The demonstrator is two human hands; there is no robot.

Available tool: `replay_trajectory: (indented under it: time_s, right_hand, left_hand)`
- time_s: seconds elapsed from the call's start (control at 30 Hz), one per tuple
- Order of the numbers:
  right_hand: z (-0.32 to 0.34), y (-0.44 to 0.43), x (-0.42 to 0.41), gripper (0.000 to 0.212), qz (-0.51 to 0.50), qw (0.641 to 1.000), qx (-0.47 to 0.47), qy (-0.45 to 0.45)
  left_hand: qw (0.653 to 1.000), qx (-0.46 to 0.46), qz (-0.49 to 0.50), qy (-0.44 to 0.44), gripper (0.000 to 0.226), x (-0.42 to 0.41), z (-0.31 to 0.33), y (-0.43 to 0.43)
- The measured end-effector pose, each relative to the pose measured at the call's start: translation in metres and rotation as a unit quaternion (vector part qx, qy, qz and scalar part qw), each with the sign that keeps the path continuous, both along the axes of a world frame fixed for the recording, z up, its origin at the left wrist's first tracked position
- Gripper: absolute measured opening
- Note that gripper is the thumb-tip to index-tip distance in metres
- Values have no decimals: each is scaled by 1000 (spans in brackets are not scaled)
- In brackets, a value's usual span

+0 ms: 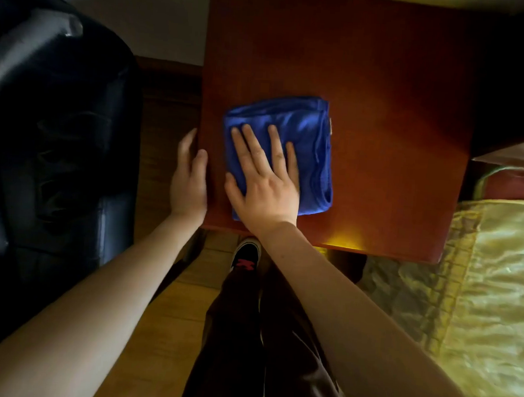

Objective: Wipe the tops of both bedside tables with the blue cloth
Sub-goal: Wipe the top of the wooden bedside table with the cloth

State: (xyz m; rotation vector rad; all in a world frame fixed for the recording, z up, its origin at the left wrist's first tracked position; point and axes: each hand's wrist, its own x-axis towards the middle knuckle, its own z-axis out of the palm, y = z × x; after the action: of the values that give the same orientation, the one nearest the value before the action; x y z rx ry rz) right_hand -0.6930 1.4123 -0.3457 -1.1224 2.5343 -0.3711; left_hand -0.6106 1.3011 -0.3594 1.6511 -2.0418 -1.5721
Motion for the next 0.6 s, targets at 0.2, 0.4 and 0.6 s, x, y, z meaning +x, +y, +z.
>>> replay_trajectory:
  time_s: [0.2, 0.4, 0.6]
  right_hand:
    - [28, 22, -19, 59, -51, 996, -66, -30]
    - [47, 58, -33, 78, -260, 962, 74, -47]
    - [48, 48, -28, 41, -400, 877, -36, -265]
  left_hand:
    - [999, 49, 16, 8, 41, 0, 6, 0]
    - [998, 62, 17, 24, 44, -1, 7, 1]
    - [996, 78, 21, 37, 45, 1, 9, 0]
